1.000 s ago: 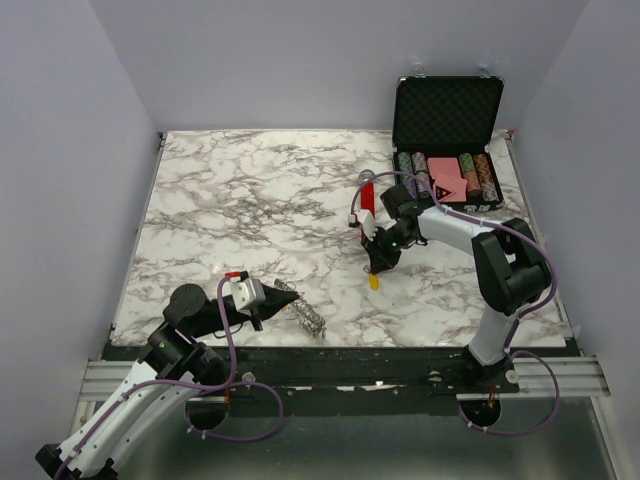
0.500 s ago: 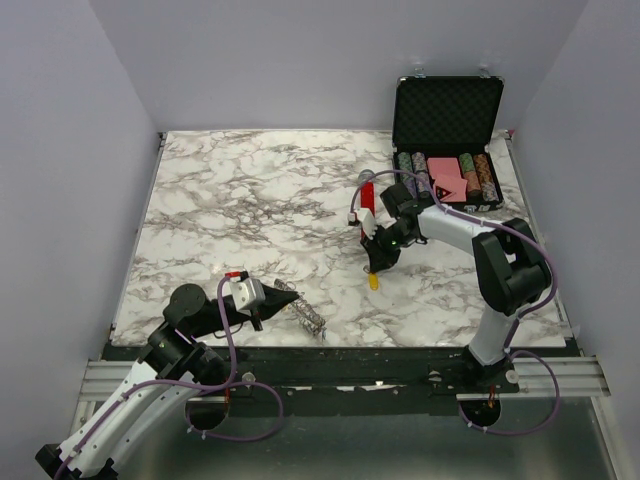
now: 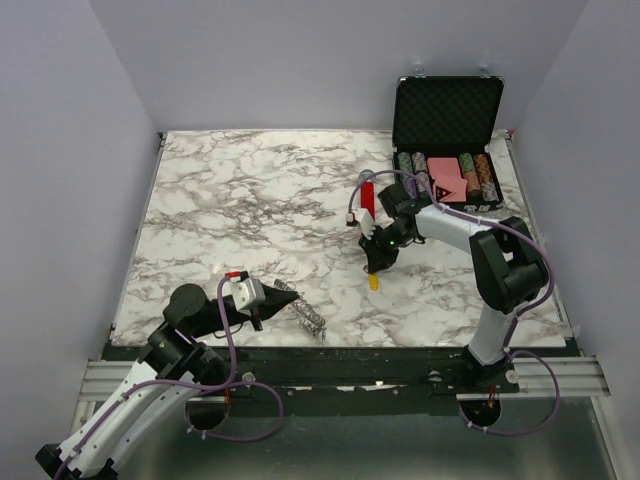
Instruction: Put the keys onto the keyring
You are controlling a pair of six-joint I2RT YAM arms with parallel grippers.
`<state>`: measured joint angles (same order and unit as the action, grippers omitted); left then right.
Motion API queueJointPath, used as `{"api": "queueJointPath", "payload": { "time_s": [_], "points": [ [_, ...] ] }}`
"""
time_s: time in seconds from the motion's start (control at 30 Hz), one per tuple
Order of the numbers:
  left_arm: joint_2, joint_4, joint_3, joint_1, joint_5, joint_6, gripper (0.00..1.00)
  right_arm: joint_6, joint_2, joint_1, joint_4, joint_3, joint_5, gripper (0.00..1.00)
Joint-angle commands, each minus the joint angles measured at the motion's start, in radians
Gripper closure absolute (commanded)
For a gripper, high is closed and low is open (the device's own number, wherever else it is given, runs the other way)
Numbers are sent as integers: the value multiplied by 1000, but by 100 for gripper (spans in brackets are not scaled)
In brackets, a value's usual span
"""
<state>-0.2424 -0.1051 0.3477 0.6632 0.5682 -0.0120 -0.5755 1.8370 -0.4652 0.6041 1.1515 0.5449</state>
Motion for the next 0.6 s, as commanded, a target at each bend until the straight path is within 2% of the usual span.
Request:
{"api": "queueJointPath", "payload": {
  "time_s": [0.0,0.23,0.47,0.57],
  "points": [
    [2,38,30,-1,7,-5,100,0,18,-12,22,22,21,77],
    [0,38,28,-2,6,-3,100,2,21,-13,22,22,20,80],
    [0,38,30,-2,7,-3,100,-4,25,-16,34,31,26,98],
    [-1,38,30,-2,6,-5,100,-7,24,-18,39,31,29,100]
  ]
}}
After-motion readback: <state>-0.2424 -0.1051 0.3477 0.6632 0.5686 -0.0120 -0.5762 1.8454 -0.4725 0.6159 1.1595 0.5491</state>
